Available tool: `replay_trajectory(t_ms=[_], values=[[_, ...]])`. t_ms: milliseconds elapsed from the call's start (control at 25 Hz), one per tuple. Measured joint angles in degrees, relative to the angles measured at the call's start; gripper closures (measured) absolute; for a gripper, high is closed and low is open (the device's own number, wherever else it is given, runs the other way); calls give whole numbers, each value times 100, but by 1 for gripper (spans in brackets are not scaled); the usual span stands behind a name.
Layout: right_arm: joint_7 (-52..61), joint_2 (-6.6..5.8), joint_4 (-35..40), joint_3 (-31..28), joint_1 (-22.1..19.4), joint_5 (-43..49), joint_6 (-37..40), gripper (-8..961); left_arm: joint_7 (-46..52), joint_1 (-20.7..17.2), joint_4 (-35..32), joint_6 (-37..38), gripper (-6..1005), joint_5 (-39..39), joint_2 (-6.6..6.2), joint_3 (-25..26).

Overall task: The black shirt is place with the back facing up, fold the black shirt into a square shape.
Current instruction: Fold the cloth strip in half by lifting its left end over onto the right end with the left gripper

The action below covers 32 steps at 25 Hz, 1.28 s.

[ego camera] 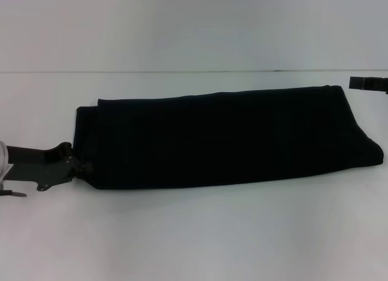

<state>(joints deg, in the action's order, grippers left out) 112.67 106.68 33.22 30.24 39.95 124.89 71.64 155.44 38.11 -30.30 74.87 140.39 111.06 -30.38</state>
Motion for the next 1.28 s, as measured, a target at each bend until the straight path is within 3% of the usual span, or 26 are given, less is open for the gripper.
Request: replay_trajectory(t_ms=[280,560,1000,1120,1280], values=[[-11,75,0,-28,-13,-16,-12,278,-958,-221,22,-42,961,-351,68,477],[-3,276,5,-64,33,-82,-100,278,-1949,-532,-97,-74,961,-528,71,763],[0,375,-43,-76,83,-468,-399,277,-2118,-1330,-1094,452,960,-425,-246,1719],[0,376,-25,-79,46,-477,-426,277,-2114,-1248,-1192,904,960,-525,-325,1861],[-9,303,1,-186,-120,-481,-444,278,-2232,-630,-1070,1951,961,-933,-299,1667]])
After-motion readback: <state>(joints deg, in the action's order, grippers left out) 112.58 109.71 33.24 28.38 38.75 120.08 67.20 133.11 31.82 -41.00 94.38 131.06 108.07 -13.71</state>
